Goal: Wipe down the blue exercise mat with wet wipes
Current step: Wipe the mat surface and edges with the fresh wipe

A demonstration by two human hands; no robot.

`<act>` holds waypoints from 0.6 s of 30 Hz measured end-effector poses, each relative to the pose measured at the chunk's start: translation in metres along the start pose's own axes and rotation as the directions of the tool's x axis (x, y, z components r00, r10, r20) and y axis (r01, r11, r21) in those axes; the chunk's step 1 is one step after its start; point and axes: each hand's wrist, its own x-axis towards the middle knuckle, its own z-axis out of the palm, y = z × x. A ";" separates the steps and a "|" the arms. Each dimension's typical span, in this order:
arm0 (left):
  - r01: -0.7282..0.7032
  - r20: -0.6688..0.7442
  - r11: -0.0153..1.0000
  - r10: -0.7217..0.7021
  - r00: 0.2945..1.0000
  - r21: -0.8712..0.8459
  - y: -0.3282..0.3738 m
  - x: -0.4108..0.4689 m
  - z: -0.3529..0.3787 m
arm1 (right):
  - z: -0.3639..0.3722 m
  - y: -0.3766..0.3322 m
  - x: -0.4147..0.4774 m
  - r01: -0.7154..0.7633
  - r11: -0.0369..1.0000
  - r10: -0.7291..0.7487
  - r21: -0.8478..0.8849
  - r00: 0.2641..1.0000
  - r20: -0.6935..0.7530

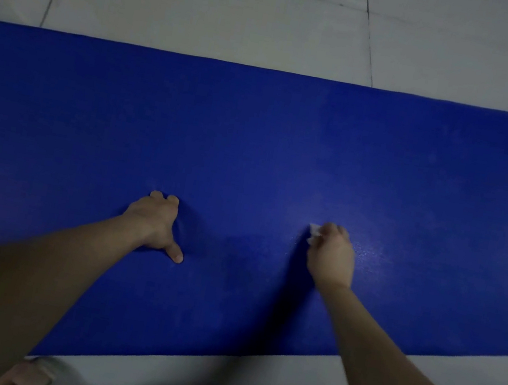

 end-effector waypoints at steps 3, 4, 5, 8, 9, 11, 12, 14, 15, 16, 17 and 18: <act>0.004 0.004 1.000 -0.004 1.000 -0.006 0.000 0.000 0.000 | -0.024 0.030 0.021 -0.194 0.981 0.193 0.000 0.980 -0.053; 0.006 0.002 1.000 -0.006 1.000 -0.004 0.000 0.001 0.000 | -0.026 0.033 0.025 -0.244 0.970 0.244 0.005 0.967 -0.072; 0.006 0.000 1.000 -0.006 1.000 0.001 0.000 0.001 0.000 | -0.026 0.032 0.026 -0.282 0.959 0.281 0.010 0.956 -0.088; 0.006 0.002 1.000 -0.006 1.000 0.010 0.001 0.002 0.000 | -0.009 0.005 0.020 -0.274 0.960 0.279 0.064 0.953 -0.117; 0.007 0.001 1.000 -0.007 1.000 0.014 0.001 0.002 0.000 | 0.002 -0.009 0.015 -0.219 0.972 0.227 0.082 0.968 -0.110; 0.008 -0.001 1.000 -0.008 1.000 0.019 0.001 0.002 0.000 | 0.023 -0.040 0.001 -0.106 0.990 0.113 0.096 0.991 -0.076; 0.009 -0.002 1.000 -0.009 1.000 0.020 0.000 0.002 0.000 | 0.033 -0.055 -0.006 -0.059 0.993 0.065 0.100 0.996 -0.059; 0.007 -0.004 1.000 -0.007 1.000 0.019 0.001 0.002 0.001 | 0.049 -0.085 -0.021 0.036 0.995 -0.034 0.088 0.999 -0.022; 0.005 -0.006 1.000 -0.005 1.000 0.019 0.001 0.002 0.001 | 0.057 -0.098 -0.028 0.095 0.993 -0.095 0.073 0.995 0.003; 0.003 -0.010 1.000 -0.003 1.000 0.018 0.000 0.002 0.001 | 0.064 -0.110 -0.035 0.159 0.986 -0.160 0.056 0.987 0.030; 0.001 -0.015 1.000 -0.001 1.000 0.018 0.000 0.002 0.001 | 0.069 -0.119 -0.040 0.220 0.974 -0.222 0.045 0.973 0.061; 0.001 -0.019 1.000 0.000 1.000 0.018 0.000 0.002 0.001 | 0.074 -0.126 -0.044 0.273 0.961 -0.275 0.044 0.957 0.090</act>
